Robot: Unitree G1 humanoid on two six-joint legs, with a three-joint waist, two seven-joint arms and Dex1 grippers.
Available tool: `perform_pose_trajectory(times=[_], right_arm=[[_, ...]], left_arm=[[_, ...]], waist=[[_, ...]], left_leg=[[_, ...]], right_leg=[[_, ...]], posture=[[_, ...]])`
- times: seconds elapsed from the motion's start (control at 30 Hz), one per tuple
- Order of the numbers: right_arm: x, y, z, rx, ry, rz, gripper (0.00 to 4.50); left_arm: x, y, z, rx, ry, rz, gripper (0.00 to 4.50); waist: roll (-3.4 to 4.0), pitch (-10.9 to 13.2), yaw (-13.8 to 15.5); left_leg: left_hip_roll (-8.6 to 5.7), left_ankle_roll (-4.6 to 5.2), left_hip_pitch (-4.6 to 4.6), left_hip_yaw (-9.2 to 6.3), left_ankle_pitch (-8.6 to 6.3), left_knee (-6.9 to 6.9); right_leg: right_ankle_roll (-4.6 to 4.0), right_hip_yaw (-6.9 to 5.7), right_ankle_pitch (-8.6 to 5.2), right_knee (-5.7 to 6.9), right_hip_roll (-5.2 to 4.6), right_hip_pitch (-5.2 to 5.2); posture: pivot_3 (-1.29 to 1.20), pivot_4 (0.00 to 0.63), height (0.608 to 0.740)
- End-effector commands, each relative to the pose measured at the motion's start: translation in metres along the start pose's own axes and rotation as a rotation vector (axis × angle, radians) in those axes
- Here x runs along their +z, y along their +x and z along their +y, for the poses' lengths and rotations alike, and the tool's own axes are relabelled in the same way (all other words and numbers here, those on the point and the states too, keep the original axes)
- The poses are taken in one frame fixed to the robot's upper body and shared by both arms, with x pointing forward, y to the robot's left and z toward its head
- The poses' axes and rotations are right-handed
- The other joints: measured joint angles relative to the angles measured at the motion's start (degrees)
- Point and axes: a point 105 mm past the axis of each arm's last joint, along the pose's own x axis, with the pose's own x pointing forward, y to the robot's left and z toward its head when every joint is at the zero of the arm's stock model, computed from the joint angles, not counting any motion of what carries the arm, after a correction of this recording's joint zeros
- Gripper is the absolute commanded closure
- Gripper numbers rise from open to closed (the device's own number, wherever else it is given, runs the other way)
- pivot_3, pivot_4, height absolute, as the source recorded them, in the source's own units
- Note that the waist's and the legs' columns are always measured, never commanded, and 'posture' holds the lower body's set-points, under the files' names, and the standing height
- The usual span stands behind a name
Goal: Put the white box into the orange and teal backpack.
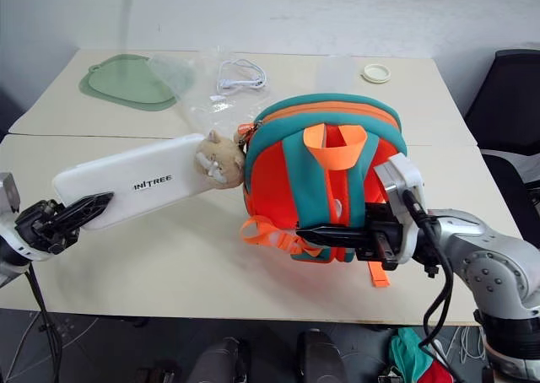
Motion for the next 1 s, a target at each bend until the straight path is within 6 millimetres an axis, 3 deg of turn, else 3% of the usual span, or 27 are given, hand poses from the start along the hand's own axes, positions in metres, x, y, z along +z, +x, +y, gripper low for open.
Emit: perform_pose_trajectory(times=[0.03, 0.23, 0.47, 0.77, 0.9, 1.0], right_arm=[[-0.001, 0.006, 0.004, 0.031, -0.032, 0.006, 4.49], [-0.002, 0.007, -0.001, 0.024, -0.043, -0.002, 4.49], [-0.004, 0.010, -0.006, 0.011, -0.059, -0.014, 4.49], [-0.009, 0.007, -0.012, -0.030, -0.072, -0.017, 4.49], [-0.010, 0.004, -0.016, -0.060, -0.088, -0.012, 4.49], [-0.011, 0.002, -0.018, -0.071, -0.092, -0.006, 4.49]], left_arm=[[0.014, 0.016, -0.016, -0.055, 0.057, -0.049, 3.22], [0.024, 0.036, -0.040, -0.190, 0.011, -0.040, 3.22], [0.027, 0.041, -0.064, -0.352, -0.155, 0.052, 3.22], [0.030, 0.030, -0.067, -0.365, -0.205, 0.160, 3.22], [0.057, 0.023, -0.059, -0.312, -0.142, 0.048, 3.22], [0.069, 0.020, -0.063, -0.325, -0.149, 0.008, 3.22]], waist=[[0.00, 0.00, 0.04], [-0.01, 0.00, 0.11], [-0.01, 0.01, -0.02], [0.00, 0.02, 0.04], [0.00, 0.02, -0.01], [0.00, 0.02, -0.03]], left_leg=[[0.00, 0.00, 0.00, 0.00, 0.00, 0.00], [-0.04, -0.01, -0.03, 0.02, 0.01, 0.05], [-0.01, -0.08, -0.02, 0.03, 0.05, 0.04], [-0.02, -0.24, -0.03, 0.03, 0.14, 0.03], [-0.01, -0.24, -0.03, 0.03, 0.14, 0.04], [0.00, -0.24, -0.03, 0.02, 0.14, 0.03]], right_leg=[[0.00, -0.01, 0.00, 0.00, 0.01, 0.00], [0.03, -0.02, 0.01, -0.01, 0.02, 0.03], [0.02, 0.01, 0.01, -0.01, 0.09, 0.01], [0.00, 0.02, 0.00, -0.01, 0.09, -0.02], [-0.01, 0.02, -0.01, -0.02, 0.09, -0.01], [-0.01, 0.02, -0.01, -0.01, 0.10, -0.03]], posture=[[0.00, 0.150, 0.740], [0.00, 0.150, 0.740], [0.00, 0.150, 0.740], [0.00, 0.150, 0.740], [0.00, 0.150, 0.740], [0.00, 0.150, 0.740]])
